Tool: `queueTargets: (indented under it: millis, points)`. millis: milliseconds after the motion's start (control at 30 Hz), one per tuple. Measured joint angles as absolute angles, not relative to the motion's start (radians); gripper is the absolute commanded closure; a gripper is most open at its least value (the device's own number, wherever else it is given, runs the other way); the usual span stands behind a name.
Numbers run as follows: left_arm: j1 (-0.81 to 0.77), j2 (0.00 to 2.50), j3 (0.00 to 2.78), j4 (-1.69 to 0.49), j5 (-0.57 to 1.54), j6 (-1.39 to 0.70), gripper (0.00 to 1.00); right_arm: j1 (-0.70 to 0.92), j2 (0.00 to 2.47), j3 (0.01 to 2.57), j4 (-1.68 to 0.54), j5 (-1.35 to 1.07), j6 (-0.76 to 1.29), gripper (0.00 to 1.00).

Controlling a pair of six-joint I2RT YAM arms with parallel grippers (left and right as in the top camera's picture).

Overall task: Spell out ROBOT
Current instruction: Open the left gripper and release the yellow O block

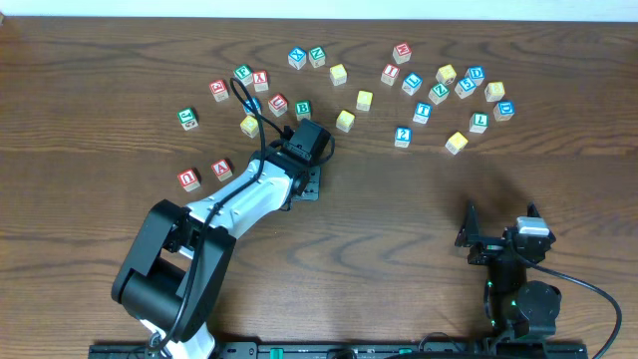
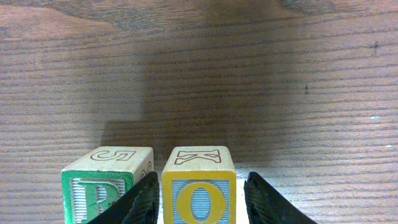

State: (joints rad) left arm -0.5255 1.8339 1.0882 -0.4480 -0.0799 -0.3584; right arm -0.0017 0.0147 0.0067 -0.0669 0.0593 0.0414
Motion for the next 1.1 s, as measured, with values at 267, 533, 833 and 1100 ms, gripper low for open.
queueTargets:
  millis: [267,533,833,1100]
  points:
    - [-0.525,1.834,1.088,-0.448,-0.080,-0.358,0.56,-0.002,0.015,0.007,-0.067,0.059,0.041,0.01]
    - [-0.525,1.834,1.088,-0.448,-0.080,-0.358,0.56,-0.002,0.015,0.007,-0.067,0.059,0.041,0.01]
    - [-0.525,1.834,1.109,-0.460,-0.080,-0.343,0.56,-0.002,0.015,0.007,-0.067,0.059,0.041,0.01]
    - [-0.525,1.832,1.156,-0.470,-0.081,-0.336,0.56,-0.002,0.015,0.007,-0.067,0.059,0.041,0.01]
